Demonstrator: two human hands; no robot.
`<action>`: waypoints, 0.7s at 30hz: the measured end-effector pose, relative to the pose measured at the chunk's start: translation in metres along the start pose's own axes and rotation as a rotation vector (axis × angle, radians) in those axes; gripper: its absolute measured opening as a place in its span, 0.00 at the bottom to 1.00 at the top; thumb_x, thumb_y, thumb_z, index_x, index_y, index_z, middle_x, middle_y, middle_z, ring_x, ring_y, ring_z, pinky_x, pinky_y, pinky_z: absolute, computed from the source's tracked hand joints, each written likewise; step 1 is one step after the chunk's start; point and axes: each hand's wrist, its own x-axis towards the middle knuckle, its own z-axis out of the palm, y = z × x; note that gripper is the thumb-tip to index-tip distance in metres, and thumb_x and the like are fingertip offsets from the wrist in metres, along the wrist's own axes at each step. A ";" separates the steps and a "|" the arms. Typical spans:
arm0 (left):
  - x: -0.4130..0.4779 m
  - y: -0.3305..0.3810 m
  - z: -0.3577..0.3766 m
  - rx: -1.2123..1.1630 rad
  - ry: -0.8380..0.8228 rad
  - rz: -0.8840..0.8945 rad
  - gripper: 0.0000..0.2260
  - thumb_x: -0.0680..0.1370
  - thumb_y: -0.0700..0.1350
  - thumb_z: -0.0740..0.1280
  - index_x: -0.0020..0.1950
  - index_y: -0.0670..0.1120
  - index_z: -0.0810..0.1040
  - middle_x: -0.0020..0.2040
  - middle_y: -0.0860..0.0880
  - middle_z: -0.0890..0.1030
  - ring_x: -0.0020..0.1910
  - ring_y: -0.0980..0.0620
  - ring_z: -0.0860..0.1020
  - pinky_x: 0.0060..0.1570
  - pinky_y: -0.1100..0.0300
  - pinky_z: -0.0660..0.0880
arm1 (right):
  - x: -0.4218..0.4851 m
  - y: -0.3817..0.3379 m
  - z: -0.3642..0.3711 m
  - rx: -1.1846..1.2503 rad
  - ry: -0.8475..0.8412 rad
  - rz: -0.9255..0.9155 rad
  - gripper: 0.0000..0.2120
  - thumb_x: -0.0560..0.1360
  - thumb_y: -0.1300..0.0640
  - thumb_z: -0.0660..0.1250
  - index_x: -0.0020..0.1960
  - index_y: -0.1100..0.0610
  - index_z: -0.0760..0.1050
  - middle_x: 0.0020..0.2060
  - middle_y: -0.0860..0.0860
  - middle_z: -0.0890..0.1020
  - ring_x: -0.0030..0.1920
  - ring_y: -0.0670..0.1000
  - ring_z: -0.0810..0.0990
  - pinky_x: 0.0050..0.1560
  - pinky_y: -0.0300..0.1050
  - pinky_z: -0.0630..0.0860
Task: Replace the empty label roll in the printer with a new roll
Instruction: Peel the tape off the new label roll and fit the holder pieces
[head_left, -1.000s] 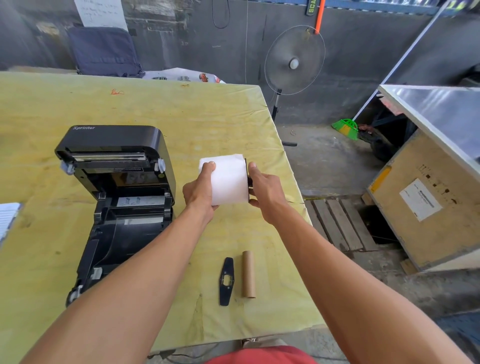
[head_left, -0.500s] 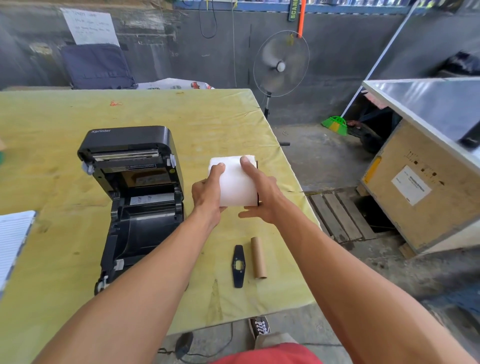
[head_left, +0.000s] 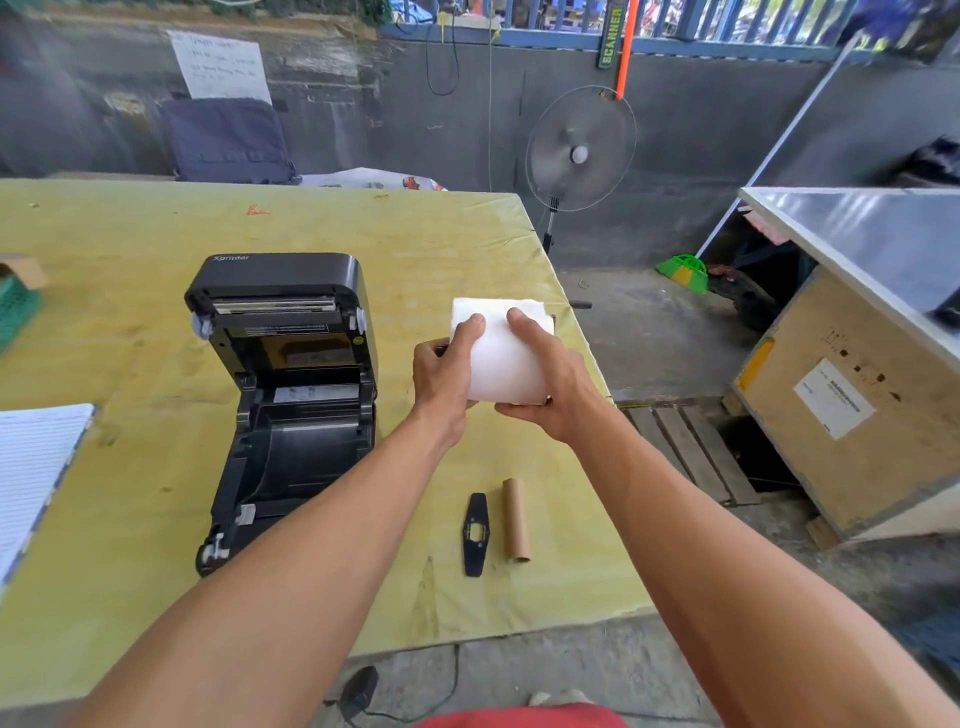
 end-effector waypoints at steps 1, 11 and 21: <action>0.000 0.000 0.004 -0.008 0.009 0.001 0.21 0.65 0.59 0.73 0.42 0.42 0.76 0.42 0.47 0.82 0.39 0.47 0.83 0.37 0.51 0.78 | 0.002 0.000 -0.003 0.012 0.008 -0.007 0.42 0.61 0.36 0.78 0.67 0.53 0.71 0.58 0.54 0.81 0.52 0.58 0.84 0.48 0.58 0.85; -0.012 0.000 0.035 0.012 -0.048 -0.168 0.26 0.68 0.68 0.67 0.56 0.50 0.78 0.52 0.47 0.84 0.48 0.47 0.83 0.45 0.53 0.76 | 0.022 -0.009 -0.037 0.017 0.004 -0.001 0.35 0.60 0.37 0.77 0.61 0.54 0.76 0.53 0.54 0.83 0.48 0.58 0.85 0.36 0.55 0.85; -0.026 -0.068 -0.020 0.789 0.295 -0.331 0.19 0.74 0.40 0.69 0.64 0.44 0.73 0.57 0.45 0.78 0.53 0.45 0.78 0.54 0.52 0.77 | 0.047 -0.012 -0.069 0.080 -0.174 0.023 0.28 0.62 0.40 0.77 0.58 0.50 0.76 0.54 0.54 0.84 0.50 0.59 0.86 0.39 0.59 0.84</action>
